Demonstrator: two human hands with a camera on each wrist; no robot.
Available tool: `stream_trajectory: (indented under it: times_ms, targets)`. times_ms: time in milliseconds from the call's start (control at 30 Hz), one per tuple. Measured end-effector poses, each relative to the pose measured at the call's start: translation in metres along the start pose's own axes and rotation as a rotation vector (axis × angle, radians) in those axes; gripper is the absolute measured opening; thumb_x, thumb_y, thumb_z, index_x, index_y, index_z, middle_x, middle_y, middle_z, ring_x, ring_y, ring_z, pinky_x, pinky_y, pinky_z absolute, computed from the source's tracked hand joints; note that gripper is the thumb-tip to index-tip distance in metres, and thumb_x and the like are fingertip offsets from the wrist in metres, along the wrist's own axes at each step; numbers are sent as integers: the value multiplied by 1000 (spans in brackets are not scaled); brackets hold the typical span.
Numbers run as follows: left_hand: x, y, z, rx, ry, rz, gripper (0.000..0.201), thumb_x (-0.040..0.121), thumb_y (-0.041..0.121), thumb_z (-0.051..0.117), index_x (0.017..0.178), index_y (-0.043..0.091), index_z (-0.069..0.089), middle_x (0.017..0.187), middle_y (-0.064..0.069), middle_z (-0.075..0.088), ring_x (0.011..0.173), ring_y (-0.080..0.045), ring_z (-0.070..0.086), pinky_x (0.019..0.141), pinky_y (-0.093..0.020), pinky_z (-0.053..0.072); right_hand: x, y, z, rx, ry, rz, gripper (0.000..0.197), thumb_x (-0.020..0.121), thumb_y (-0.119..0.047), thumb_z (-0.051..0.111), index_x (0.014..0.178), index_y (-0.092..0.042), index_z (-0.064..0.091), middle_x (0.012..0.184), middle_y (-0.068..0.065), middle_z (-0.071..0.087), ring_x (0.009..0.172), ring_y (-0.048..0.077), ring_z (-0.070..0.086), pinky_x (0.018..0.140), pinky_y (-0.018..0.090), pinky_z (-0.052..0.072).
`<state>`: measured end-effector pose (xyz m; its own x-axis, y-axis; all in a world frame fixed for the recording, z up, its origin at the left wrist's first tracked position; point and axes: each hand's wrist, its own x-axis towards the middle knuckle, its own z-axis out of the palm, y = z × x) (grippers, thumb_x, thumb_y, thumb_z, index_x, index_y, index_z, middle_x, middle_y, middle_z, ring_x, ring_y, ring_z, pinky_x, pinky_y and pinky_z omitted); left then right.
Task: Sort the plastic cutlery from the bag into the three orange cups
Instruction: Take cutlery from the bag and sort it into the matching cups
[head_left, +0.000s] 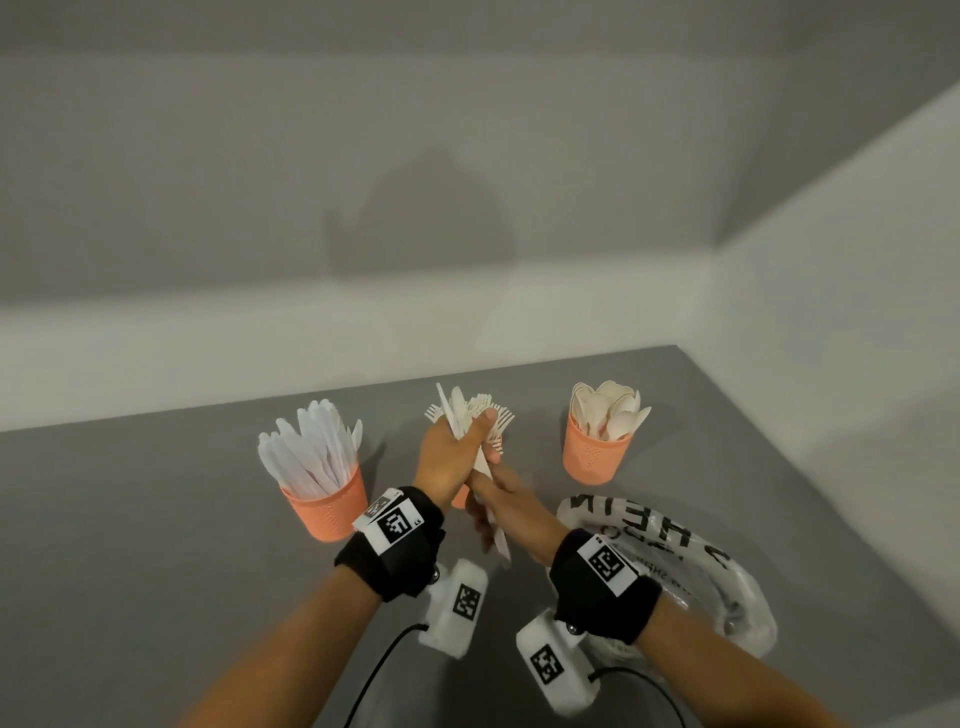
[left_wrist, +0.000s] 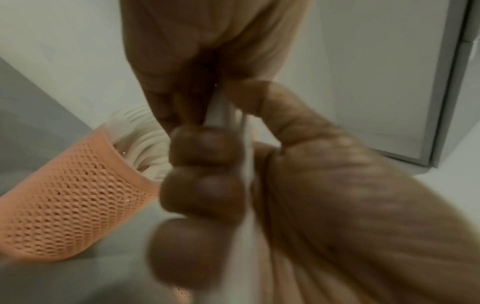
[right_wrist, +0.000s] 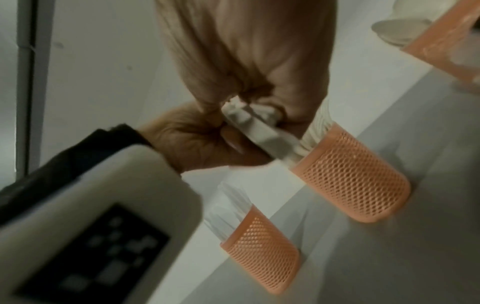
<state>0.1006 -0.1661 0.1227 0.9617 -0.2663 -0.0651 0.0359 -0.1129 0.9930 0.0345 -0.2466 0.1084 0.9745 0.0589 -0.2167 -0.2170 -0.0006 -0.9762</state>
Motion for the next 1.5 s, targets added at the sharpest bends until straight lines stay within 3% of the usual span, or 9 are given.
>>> stream_trajectory:
  times_ms: [133,367,533,633,867,1067,1167,1333,1500]
  targets:
    - [2,-3,-3,-83,-1,-63,29,93,31,53,87,2,55,69,-7,59,52,-6,58,50,-17,46,4,4,-6,169,52,50,30,100,-39,33,82,-18,47,46,-9,37,35,4,28,34,16,23]
    - [7,-5,-18,87,68,-42,16,91,14,57,77,6,54,59,-7,57,39,-8,50,36,-17,40,7,8,-11,57,123,11,30,101,-28,29,93,-17,56,56,0,54,34,5,34,35,16,25]
    - [10,-4,-27,122,111,-31,4,90,7,53,93,5,52,86,-21,65,68,-30,64,68,-43,57,7,9,-5,-60,91,-28,26,102,-27,31,116,-13,48,65,5,60,35,5,37,36,16,28]
    - [8,-2,-36,127,144,2,24,89,2,52,109,11,40,96,-22,60,74,-30,65,65,-40,57,8,8,-3,-88,56,-30,30,102,-26,30,123,-15,47,67,8,62,36,7,40,36,17,29]
    - [2,20,-82,92,252,175,37,93,-3,43,125,11,30,80,-13,62,65,-25,64,50,-23,55,19,10,-2,68,98,49,28,100,-17,33,107,-2,55,76,10,61,53,15,60,48,24,51]
    - [-1,43,-143,362,549,487,36,94,1,36,129,10,29,82,-6,64,64,-23,62,58,-29,52,24,14,-6,-66,169,40,25,98,-16,33,113,-15,54,58,0,34,41,6,29,37,17,25]
    - [1,28,-155,583,556,499,38,96,3,36,133,7,29,85,-8,63,62,-26,58,62,-33,46,26,12,-3,-30,154,9,29,98,-16,33,120,-25,50,56,0,30,39,6,25,36,16,22]
    - [10,-19,-155,735,476,487,39,95,4,39,133,11,30,75,-22,62,58,-35,58,54,-45,50,27,7,-3,62,135,43,24,99,-23,33,105,-17,56,56,1,24,39,7,20,39,19,18]
    - [16,-43,-142,769,460,393,37,96,7,43,133,7,39,57,-6,51,54,-27,49,64,-41,46,28,8,-8,147,137,57,35,101,-35,26,97,-13,53,49,-5,27,37,6,22,36,17,20]
